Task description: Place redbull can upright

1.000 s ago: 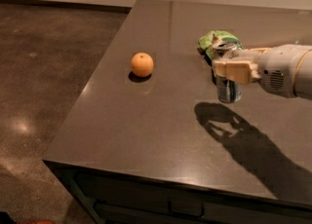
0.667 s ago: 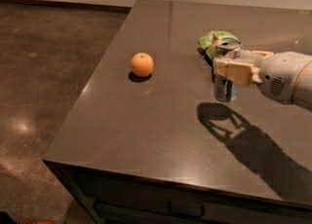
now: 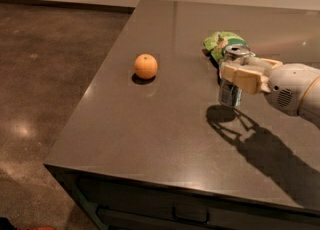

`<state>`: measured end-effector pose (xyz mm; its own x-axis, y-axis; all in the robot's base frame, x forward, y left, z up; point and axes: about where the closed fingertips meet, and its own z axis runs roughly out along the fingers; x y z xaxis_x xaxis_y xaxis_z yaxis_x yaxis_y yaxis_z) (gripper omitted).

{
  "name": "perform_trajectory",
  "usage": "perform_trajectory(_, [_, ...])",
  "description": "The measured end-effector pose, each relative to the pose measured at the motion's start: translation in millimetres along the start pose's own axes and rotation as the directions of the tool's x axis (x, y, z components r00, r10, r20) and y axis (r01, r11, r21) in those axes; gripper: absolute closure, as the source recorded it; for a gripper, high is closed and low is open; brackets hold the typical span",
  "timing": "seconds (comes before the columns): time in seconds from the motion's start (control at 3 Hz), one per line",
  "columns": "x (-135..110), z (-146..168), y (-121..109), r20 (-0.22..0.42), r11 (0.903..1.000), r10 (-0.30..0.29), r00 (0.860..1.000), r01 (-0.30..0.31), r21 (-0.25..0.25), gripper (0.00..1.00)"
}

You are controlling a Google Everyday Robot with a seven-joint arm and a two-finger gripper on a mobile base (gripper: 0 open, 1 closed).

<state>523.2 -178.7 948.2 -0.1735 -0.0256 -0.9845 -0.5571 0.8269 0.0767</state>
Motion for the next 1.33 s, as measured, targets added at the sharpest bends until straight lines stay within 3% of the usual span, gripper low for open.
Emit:
perform_trajectory(1.0, [16.8, -4.6, -0.3, 0.111, 0.9989, -0.003, 0.994, 0.009, -0.046, 1.0])
perform_trajectory(1.33, [19.2, -4.3, 0.5, 0.146, 0.9982, 0.002, 0.989, 0.007, -0.06, 0.81])
